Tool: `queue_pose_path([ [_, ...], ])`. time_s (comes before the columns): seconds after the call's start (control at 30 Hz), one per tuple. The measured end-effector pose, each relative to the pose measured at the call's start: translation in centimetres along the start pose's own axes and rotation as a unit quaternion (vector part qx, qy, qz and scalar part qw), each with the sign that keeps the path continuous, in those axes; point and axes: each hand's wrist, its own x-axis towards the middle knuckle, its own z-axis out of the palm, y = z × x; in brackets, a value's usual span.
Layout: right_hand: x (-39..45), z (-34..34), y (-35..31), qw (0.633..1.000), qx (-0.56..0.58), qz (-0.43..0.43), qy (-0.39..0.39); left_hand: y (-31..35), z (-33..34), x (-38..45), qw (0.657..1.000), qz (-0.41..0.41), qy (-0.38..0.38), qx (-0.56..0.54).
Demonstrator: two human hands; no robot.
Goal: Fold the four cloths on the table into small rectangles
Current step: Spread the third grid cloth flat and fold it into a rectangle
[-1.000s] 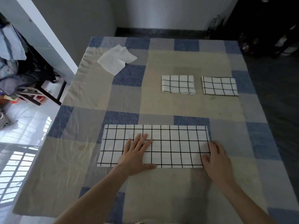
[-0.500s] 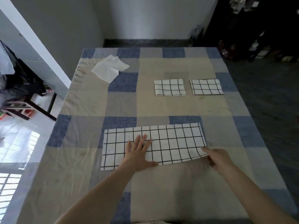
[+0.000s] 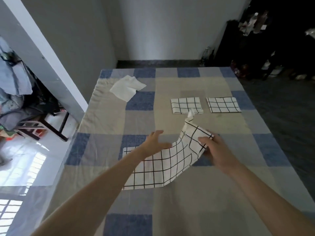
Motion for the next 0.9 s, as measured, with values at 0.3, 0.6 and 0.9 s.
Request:
queue_pose_path([
  [0.3, 3.1, 1.3, -13.1, 0.990, -0.023, -0.077, -0.114, 7.1, -11.7, -2.0, 0.982, 0.127, -0.065, -0.126],
  [0.6, 5.4, 1.5, -20.7, 0.958, -0.113, -0.263, 0.012, 12.3, -17.9, -3.1, 0.943, 0.241, 0.216, -0.072],
  [0.9, 2.8, 1.2, -18.0, 0.934, -0.194, -0.298, -0.026, 9.7, -17.2, -3.4, 0.957, 0.229, 0.180, -0.012],
])
